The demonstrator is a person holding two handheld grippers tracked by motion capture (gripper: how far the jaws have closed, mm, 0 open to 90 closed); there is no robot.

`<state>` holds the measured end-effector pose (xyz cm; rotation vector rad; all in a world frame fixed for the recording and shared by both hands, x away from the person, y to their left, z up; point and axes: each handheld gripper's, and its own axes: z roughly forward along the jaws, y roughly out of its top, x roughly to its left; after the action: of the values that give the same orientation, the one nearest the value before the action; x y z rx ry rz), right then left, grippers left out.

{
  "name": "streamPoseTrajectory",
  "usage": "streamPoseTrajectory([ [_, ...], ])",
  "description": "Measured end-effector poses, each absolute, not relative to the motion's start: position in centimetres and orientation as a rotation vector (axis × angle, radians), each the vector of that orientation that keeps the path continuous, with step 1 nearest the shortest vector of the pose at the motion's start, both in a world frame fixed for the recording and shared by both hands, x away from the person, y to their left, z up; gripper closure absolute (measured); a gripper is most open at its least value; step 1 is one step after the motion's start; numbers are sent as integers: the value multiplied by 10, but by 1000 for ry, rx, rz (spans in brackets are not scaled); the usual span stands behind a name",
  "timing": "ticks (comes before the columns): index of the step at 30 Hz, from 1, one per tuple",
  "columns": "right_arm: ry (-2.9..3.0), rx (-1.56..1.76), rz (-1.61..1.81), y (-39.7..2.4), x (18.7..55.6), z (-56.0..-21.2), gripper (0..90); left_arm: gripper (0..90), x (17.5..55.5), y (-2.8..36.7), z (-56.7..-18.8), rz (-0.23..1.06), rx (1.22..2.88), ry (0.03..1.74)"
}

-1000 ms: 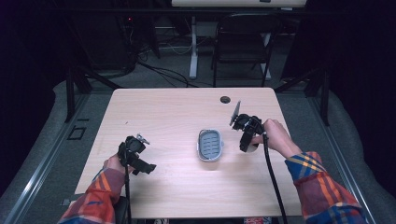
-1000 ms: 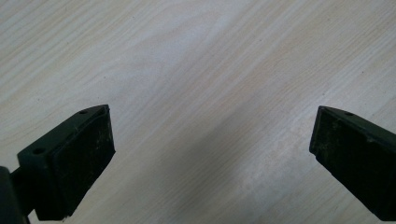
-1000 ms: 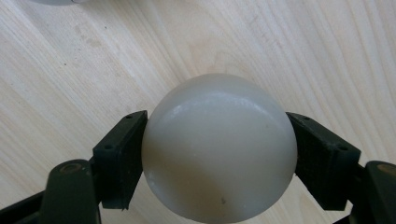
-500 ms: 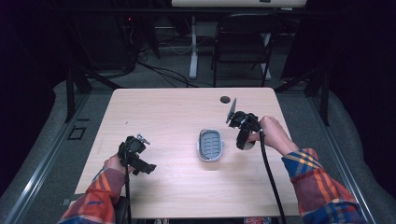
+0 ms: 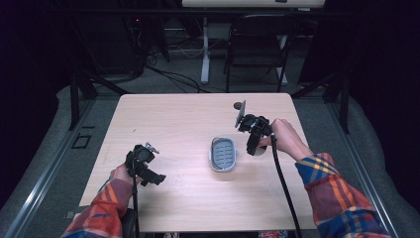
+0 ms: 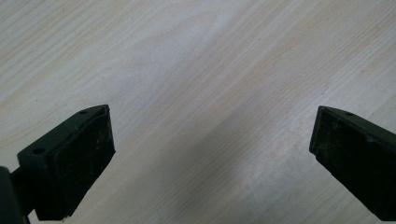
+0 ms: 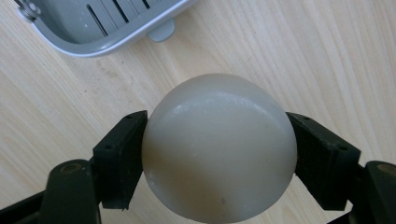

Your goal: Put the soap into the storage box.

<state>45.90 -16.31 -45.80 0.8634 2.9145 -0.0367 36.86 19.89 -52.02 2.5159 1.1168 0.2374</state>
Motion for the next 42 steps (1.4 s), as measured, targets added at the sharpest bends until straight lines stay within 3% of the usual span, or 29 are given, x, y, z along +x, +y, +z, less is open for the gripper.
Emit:
streamPoseTrajectory([
  [42, 2955, 713, -41, -103, 467, -451, 244, 0, 369, 199, -520, 236, 2518, 1112],
])
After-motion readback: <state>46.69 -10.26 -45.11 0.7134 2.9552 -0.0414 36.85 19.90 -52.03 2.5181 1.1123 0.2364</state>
